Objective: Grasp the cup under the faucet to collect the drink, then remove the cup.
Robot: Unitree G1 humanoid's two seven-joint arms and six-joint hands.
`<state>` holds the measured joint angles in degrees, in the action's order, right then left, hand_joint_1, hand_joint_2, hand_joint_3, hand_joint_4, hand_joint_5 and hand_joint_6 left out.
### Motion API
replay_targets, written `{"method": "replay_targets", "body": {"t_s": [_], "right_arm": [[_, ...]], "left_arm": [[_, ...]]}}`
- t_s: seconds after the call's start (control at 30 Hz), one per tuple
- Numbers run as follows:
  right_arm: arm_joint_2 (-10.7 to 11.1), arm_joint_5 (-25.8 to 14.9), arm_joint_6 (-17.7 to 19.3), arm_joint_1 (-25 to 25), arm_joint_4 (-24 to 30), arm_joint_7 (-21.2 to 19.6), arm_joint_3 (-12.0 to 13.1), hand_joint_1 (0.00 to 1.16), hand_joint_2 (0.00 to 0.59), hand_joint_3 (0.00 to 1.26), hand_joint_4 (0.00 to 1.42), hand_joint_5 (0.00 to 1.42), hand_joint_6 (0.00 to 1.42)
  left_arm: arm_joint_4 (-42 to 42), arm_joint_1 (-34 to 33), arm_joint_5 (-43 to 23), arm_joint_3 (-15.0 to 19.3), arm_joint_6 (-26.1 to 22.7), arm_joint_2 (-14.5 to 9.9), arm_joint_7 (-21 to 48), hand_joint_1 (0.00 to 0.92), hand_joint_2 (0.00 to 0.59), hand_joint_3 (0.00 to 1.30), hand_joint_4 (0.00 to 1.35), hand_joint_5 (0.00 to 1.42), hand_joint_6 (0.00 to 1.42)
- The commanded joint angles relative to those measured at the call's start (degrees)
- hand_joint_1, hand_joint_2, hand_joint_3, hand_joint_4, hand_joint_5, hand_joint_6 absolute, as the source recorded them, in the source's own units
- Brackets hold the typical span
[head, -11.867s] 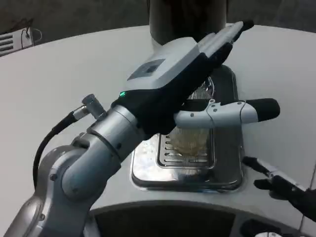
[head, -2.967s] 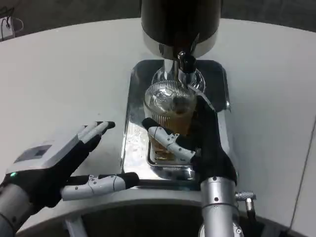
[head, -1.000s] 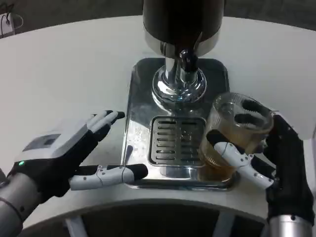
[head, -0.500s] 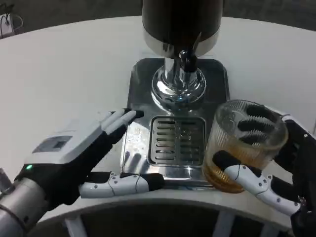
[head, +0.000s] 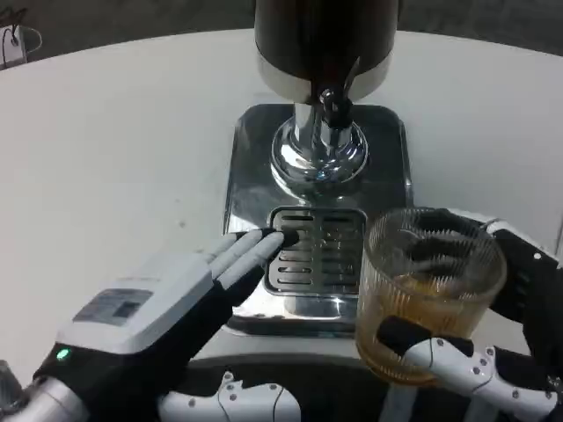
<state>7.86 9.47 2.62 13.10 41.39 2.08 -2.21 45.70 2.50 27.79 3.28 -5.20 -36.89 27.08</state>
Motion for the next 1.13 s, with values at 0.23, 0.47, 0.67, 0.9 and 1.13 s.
{"method": "replay_targets", "body": {"t_s": [0.23,0.47,0.67,0.9,1.13], "right_arm": [[1.40,-3.28,3.88,2.90,5.45,3.05,1.71,0.93,0.201,1.05,1.26,1.42,1.42],[1.78,-4.19,4.04,4.69,7.02,4.46,1.79,0.93,0.200,1.06,1.26,1.42,1.42],[2.10,-4.65,4.19,4.97,7.69,5.58,1.85,0.93,0.200,1.06,1.26,1.42,1.42],[2.14,-4.92,4.43,5.44,7.88,6.36,2.09,0.92,0.200,1.06,1.27,1.42,1.42],[2.29,-5.38,5.10,5.92,8.09,7.09,2.55,0.92,0.197,1.06,1.28,1.42,1.42]], "left_arm": [[5.94,6.00,1.71,3.18,0.87,0.48,0.95,0.000,0.017,0.00,0.00,0.00,0.05],[8.27,9.12,1.41,5.04,2.11,0.46,2.59,0.000,0.016,0.00,0.00,0.00,0.03],[9.87,10.03,1.19,5.53,2.27,0.78,3.99,0.000,0.016,0.00,0.00,0.00,0.00],[10.59,10.46,1.08,5.78,2.54,0.65,5.25,0.000,0.016,0.00,0.00,0.00,0.00],[11.30,10.54,0.63,6.10,2.46,0.73,6.19,0.000,0.016,0.00,0.00,0.00,0.00]]}}
